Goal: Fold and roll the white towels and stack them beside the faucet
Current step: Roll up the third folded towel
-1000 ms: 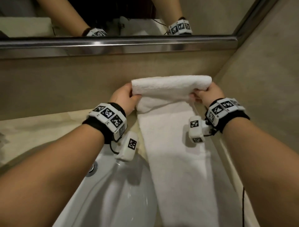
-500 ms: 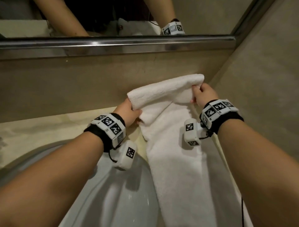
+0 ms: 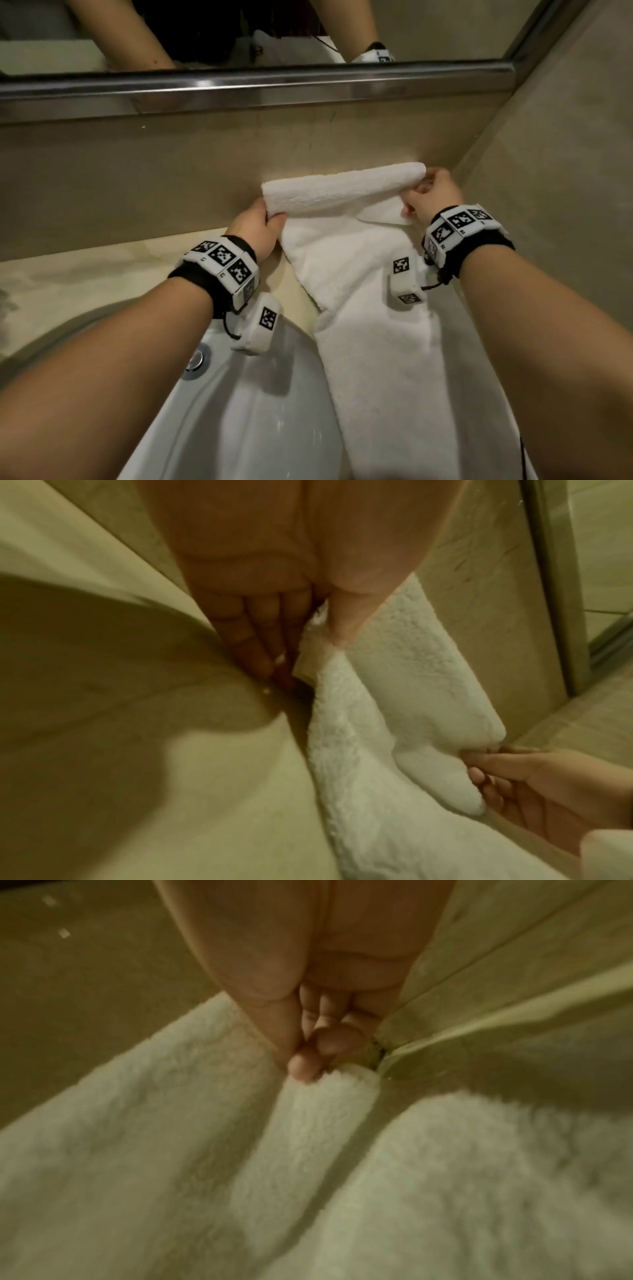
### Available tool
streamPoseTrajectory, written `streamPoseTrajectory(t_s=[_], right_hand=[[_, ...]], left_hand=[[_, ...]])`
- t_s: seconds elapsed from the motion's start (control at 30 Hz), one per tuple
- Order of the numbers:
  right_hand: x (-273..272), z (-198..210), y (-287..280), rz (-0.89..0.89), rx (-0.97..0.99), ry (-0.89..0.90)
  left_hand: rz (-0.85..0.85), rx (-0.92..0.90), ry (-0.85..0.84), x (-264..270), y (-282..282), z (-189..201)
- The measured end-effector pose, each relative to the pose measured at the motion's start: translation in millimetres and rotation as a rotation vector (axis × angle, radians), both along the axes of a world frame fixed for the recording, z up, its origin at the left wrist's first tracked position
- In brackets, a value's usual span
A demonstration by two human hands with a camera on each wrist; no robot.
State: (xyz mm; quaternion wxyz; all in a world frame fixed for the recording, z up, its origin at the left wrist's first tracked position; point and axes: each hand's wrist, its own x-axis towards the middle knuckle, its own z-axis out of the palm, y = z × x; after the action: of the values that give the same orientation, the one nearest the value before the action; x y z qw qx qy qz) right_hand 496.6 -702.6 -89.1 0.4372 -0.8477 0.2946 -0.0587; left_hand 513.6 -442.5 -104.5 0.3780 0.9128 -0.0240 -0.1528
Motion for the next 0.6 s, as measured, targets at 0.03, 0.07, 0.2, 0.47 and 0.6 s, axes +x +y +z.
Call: streamPoseTrajectory(t_s=[0.03, 0.07, 0.2, 0.47, 0.6], right_hand=[[1, 0, 1, -0.055, 0.072, -0.053], [1, 0, 3, -0.097, 0.124, -0.098], [-21, 15, 4, 0.003, -0.030, -0.091], [-197, 45, 21, 0.471, -0.310, 0.210], [-299, 24, 22, 0.625, -0.456, 0.381]], left_hand=[[-0.002, 0.009, 0.011, 0, 2, -2], [0.004, 0.017, 0.018, 0, 4, -5], [0.071, -0.053, 0.001, -16, 12, -2], [-0.541, 0.121, -0.106, -144, 1, 25], [-0.950, 0.137, -0.099, -233, -23, 26]])
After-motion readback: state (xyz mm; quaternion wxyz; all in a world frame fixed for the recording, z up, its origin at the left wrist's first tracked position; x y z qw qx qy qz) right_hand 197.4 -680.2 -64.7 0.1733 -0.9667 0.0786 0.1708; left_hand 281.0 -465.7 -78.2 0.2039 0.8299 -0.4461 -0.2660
